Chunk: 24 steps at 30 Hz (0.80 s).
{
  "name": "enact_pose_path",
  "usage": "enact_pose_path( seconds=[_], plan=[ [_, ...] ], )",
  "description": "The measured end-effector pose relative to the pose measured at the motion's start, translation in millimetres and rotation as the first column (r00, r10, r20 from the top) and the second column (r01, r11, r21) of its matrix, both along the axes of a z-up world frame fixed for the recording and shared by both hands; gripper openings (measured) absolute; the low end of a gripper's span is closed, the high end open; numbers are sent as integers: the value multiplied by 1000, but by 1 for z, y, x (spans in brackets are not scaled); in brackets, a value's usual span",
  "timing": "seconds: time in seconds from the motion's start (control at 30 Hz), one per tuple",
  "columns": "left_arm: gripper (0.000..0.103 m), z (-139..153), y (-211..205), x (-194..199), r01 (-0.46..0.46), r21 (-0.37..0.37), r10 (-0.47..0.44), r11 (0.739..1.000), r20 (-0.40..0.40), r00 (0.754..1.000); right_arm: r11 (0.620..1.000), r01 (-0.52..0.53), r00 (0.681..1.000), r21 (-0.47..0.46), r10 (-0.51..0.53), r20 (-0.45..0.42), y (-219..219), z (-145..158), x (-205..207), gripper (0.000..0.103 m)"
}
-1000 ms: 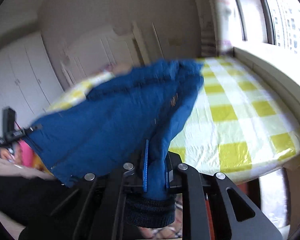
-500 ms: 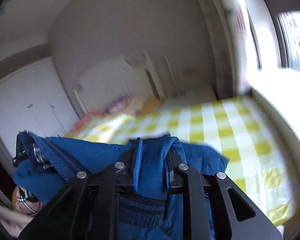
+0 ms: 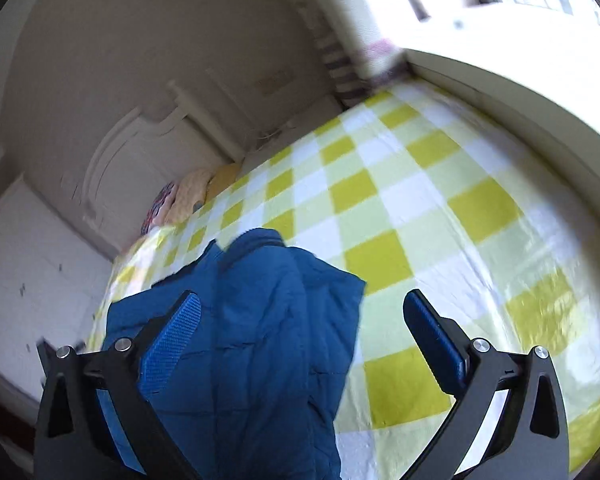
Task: Fold large clothes
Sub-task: 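Grasp the jacket hem with both grippers and lift it off the bed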
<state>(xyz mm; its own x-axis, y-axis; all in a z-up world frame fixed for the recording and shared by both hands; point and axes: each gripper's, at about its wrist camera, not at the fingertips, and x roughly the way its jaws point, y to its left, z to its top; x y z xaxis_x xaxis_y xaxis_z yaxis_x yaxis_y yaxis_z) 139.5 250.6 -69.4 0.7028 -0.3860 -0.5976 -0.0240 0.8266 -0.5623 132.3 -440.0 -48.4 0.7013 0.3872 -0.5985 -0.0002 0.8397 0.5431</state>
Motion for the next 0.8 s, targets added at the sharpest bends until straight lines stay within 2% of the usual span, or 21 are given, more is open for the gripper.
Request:
enact_pose_path(
  seconds=[0.03, 0.1, 0.17, 0.27, 0.3, 0.33, 0.37, 0.4, 0.43, 0.47, 0.53, 0.67, 0.8],
  plan=[
    [100, 5, -12, 5, 59, 20, -59, 998, 9, 998, 999, -36, 999, -38, 36, 7, 10, 4, 3, 99],
    [100, 7, -32, 17, 116, 70, -116, 991, -1, 993, 983, -88, 996, -161, 87, -11, 32, 5, 14, 99],
    [100, 1, -55, 36, 182, 134, -175, 974, -59, 983, 949, -151, 988, -275, 140, -58, 59, -2, 30, 99],
    [99, -18, -78, 60, 252, 160, -232, 954, -132, 964, 911, -212, 977, -354, 185, -110, 78, -19, 40, 99],
    [89, -25, -82, 65, 273, 158, -252, 949, -141, 957, 891, -240, 970, -385, 206, -128, 88, -26, 48, 89],
    [74, -28, -85, 68, 291, 160, -270, 943, -142, 952, 881, -248, 968, -404, 216, -123, 92, -29, 49, 72],
    [39, -29, -89, 66, 299, 187, -277, 936, -133, 952, 871, -259, 966, -418, 236, -107, 98, -28, 50, 44],
    [15, -25, -90, 61, 290, 220, -273, 932, -102, 957, 846, -234, 970, -479, 235, -59, 108, -21, 43, 32],
    [8, -19, -91, 55, 285, 233, -280, 930, -53, 958, 811, -200, 973, -550, 232, -12, 118, -13, 32, 27],
    [6, -7, -92, 38, 265, 264, -283, 927, 28, 959, 791, -174, 970, -586, 240, 36, 125, -3, 17, 21],
    [5, 10, -95, 17, 219, 326, -260, 920, 88, 962, 804, -135, 968, -579, 233, 97, 126, 14, -4, 16],
    [5, 41, -86, -5, 201, 281, -249, 938, 148, 957, 848, -85, 969, -523, 192, 154, 112, 49, -17, 14],
    [5, 70, -83, 13, 182, 240, -221, 954, 148, 964, 862, -37, 974, -505, 146, 176, 111, 78, 8, 14]
  ],
)
